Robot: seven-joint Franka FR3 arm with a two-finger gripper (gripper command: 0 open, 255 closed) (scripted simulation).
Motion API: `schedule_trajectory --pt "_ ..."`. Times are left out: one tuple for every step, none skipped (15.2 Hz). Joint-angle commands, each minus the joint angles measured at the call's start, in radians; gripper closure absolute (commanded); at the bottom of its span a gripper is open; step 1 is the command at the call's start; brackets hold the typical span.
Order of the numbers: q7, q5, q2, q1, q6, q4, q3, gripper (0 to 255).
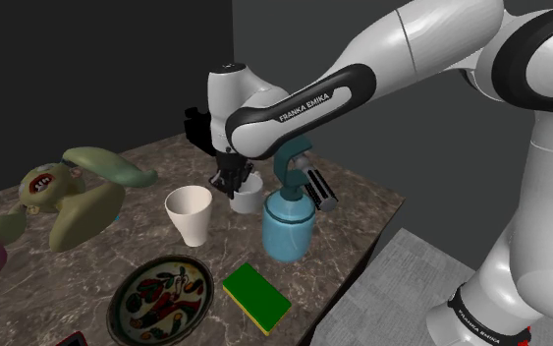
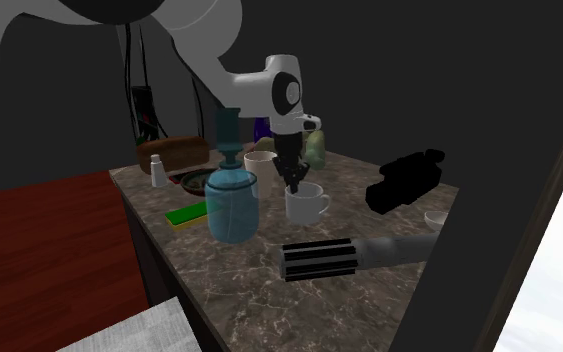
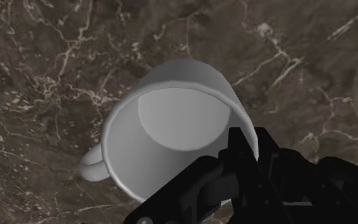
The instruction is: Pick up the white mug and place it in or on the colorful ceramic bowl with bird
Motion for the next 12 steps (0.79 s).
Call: schedule_trajectory --pt "-0.002 0.000 0.012 0.001 -0.009 -0.012 0.000 255" --pt "-0.004 0.004 0.005 0.000 -0.020 -0.007 0.001 255" --pt "-0.007 0.007 -0.001 -0.001 -0.031 -0.002 0.002 255" --pt "-0.010 0.011 -0.007 -0.002 -0.042 0.003 0.004 255" --pt "-0.012 0.014 -0.013 -0.002 -0.053 0.009 0.005 255" --pt "-0.015 0.017 -0.019 -0.003 -0.064 0.014 0.006 255" --pt "-0.018 0.020 -0.025 -0.004 -0.076 0.020 0.007 255" --pt "-0.020 0.023 -0.031 -0.004 -0.087 0.027 0.009 255" --pt "-0.023 0.026 -0.036 -0.005 -0.098 0.033 0.010 255" --pt "-0.025 0.029 -0.041 -0.005 -0.110 0.040 0.011 255" --pt "-0.027 0.032 -0.046 -0.006 -0.121 0.047 0.011 255" --pt "-0.030 0.034 -0.051 -0.006 -0.133 0.054 0.012 255"
